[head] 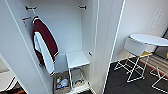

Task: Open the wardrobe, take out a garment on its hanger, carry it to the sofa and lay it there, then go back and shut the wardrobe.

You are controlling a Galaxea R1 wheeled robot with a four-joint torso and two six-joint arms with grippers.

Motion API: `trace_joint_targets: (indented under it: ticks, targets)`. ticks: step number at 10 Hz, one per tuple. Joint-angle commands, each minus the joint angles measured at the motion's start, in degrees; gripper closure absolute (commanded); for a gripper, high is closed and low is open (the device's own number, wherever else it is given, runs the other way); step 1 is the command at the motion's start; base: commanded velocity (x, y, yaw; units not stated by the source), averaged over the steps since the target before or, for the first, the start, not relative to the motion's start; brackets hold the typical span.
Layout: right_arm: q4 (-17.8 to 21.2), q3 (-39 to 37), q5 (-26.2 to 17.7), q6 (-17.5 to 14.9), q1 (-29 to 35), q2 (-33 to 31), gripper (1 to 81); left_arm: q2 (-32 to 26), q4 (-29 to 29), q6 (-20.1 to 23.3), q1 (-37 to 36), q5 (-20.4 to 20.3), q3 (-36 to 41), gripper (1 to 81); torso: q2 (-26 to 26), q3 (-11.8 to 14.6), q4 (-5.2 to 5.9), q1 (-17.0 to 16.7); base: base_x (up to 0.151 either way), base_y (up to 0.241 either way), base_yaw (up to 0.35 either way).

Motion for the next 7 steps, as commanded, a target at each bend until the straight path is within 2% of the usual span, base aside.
trace_joint_targets:
  ticks: [1,7]
  targets:
    - [-0.03,0.02,-3.41,-0.2,1.48,0.17,1.0,0.25,0.78,0.07,-2.25,2.18,0.69,1.0,0.0,0.0,0.0,0.01,0.0,0.0,0.249]
    - [-0.03,0.02,-3.41,-0.2,1.48,0.17,1.0,0.34,0.87,0.07,-2.08,2.18,0.69,1.0,0.0,0.0,0.0,0.01,0.0,0.0,0.254]
